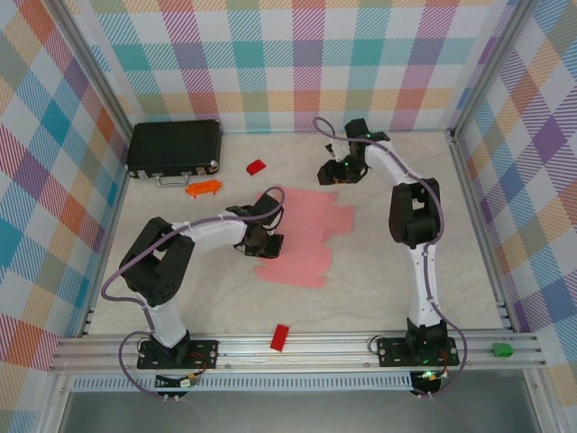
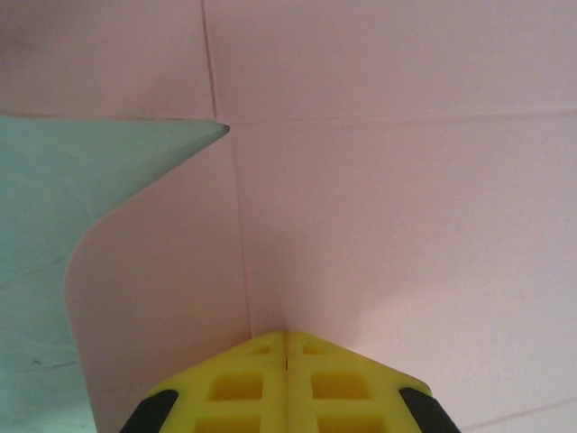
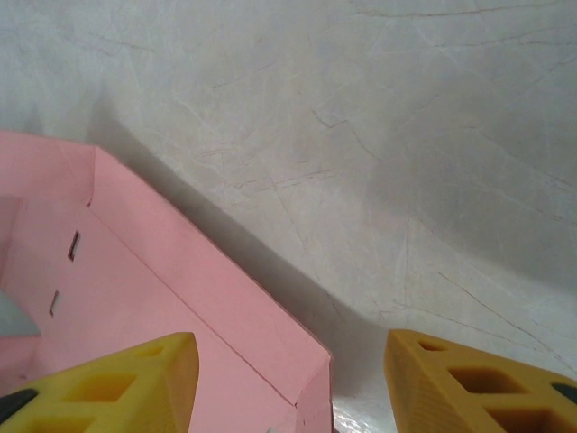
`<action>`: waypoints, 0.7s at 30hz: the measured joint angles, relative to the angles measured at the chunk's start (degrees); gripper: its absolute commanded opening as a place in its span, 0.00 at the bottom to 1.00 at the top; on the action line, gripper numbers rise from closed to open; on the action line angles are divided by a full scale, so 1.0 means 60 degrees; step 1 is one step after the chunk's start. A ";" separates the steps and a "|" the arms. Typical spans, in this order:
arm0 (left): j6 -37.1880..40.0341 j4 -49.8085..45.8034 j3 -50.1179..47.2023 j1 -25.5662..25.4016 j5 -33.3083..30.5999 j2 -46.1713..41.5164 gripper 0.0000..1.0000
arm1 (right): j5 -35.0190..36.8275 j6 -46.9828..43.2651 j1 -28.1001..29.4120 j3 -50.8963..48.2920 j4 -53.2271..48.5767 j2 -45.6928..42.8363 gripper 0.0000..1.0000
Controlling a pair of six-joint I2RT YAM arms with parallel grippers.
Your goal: Fold the paper box
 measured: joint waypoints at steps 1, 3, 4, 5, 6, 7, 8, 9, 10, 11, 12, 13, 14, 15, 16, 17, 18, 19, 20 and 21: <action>0.0131 -0.0004 0.0000 0.0011 -0.0044 0.0000 0.00 | -0.0066 -0.0149 0.0000 0.0004 -0.0025 0.0011 0.57; 0.0470 0.0000 0.0000 0.0018 -0.0091 0.0000 0.00 | -0.0248 -0.0543 -0.0007 0.0055 -0.0127 0.0098 0.57; 0.0583 0.0000 0.0000 0.0018 -0.0131 0.0000 0.00 | -0.0321 -0.0667 -0.0007 0.0109 -0.0168 0.0160 0.57; 0.0699 0.0004 0.0000 0.0018 -0.0168 0.0000 0.00 | -0.0401 -0.0816 -0.0007 0.0215 -0.0233 0.0266 0.58; 0.0816 0.0011 0.0000 0.0018 -0.0208 0.0000 0.00 | -0.0463 -0.0936 -0.0007 0.0346 -0.0306 0.0382 0.58; 0.0892 0.0018 0.0000 0.0018 -0.0240 0.0000 0.00 | -0.0506 -0.1038 -0.0007 0.0470 -0.0375 0.0499 0.58; 0.0965 0.0025 0.0000 0.0018 -0.0277 0.0000 0.00 | -0.0554 -0.1122 -0.0007 0.0634 -0.0477 0.0641 0.58; 0.1045 0.0044 0.0000 0.0018 -0.0335 0.0000 0.00 | -0.0586 -0.1191 -0.0007 0.0841 -0.0590 0.0805 0.58; 0.1096 0.0066 0.0000 0.0018 -0.0404 0.0000 0.00 | -0.0597 -0.1246 -0.0007 0.1042 -0.0699 0.0958 0.58; 0.1151 0.0102 -0.0004 0.0022 -0.0481 0.0000 0.00 | -0.0605 -0.1279 -0.0007 0.1297 -0.0812 0.1144 0.58; 0.1213 0.0120 -0.0004 0.0033 -0.0546 0.0000 0.00 | -0.0605 -0.1300 -0.0007 0.1555 -0.0951 0.1326 0.58; 0.1257 0.0138 -0.0004 0.0036 -0.0612 0.0000 0.00 | -0.0601 -0.1304 -0.0007 0.1810 -0.1086 0.1494 0.58; 0.1290 0.0160 -0.0004 0.0044 -0.0692 0.0000 0.00 | -0.0601 -0.1322 -0.0007 0.2036 -0.1195 0.1650 0.58; 0.1319 0.0178 -0.0004 0.0055 -0.0754 0.0000 0.00 | -0.0605 -0.1326 -0.0007 0.2218 -0.1315 0.1778 0.58; 0.1326 0.0189 -0.0004 0.0062 -0.0794 0.0000 0.00 | -0.0605 -0.1330 -0.0007 0.2328 -0.1413 0.1854 0.58; 0.1355 0.0204 -0.0004 0.0084 -0.0849 0.0000 0.00 | -0.0608 -0.1333 -0.0007 0.2408 -0.1501 0.1905 0.58; 0.1359 0.0222 -0.0004 0.0098 -0.0918 0.0000 0.00 | -0.0612 -0.1337 -0.0007 0.2448 -0.1606 0.1931 0.58; 0.1370 0.0240 -0.0004 0.0117 -0.0980 0.0000 0.00 | -0.0619 -0.1337 -0.0007 0.2466 -0.1687 0.1938 0.59; 0.1395 0.0273 -0.0007 0.0146 -0.1038 0.0000 0.00 | -0.0641 -0.1344 -0.0007 0.2492 -0.1778 0.1942 0.59; 0.1428 0.0310 -0.0011 0.0164 -0.1086 0.0004 0.00 | -0.0641 -0.1362 -0.0007 0.2514 -0.1861 0.1945 0.59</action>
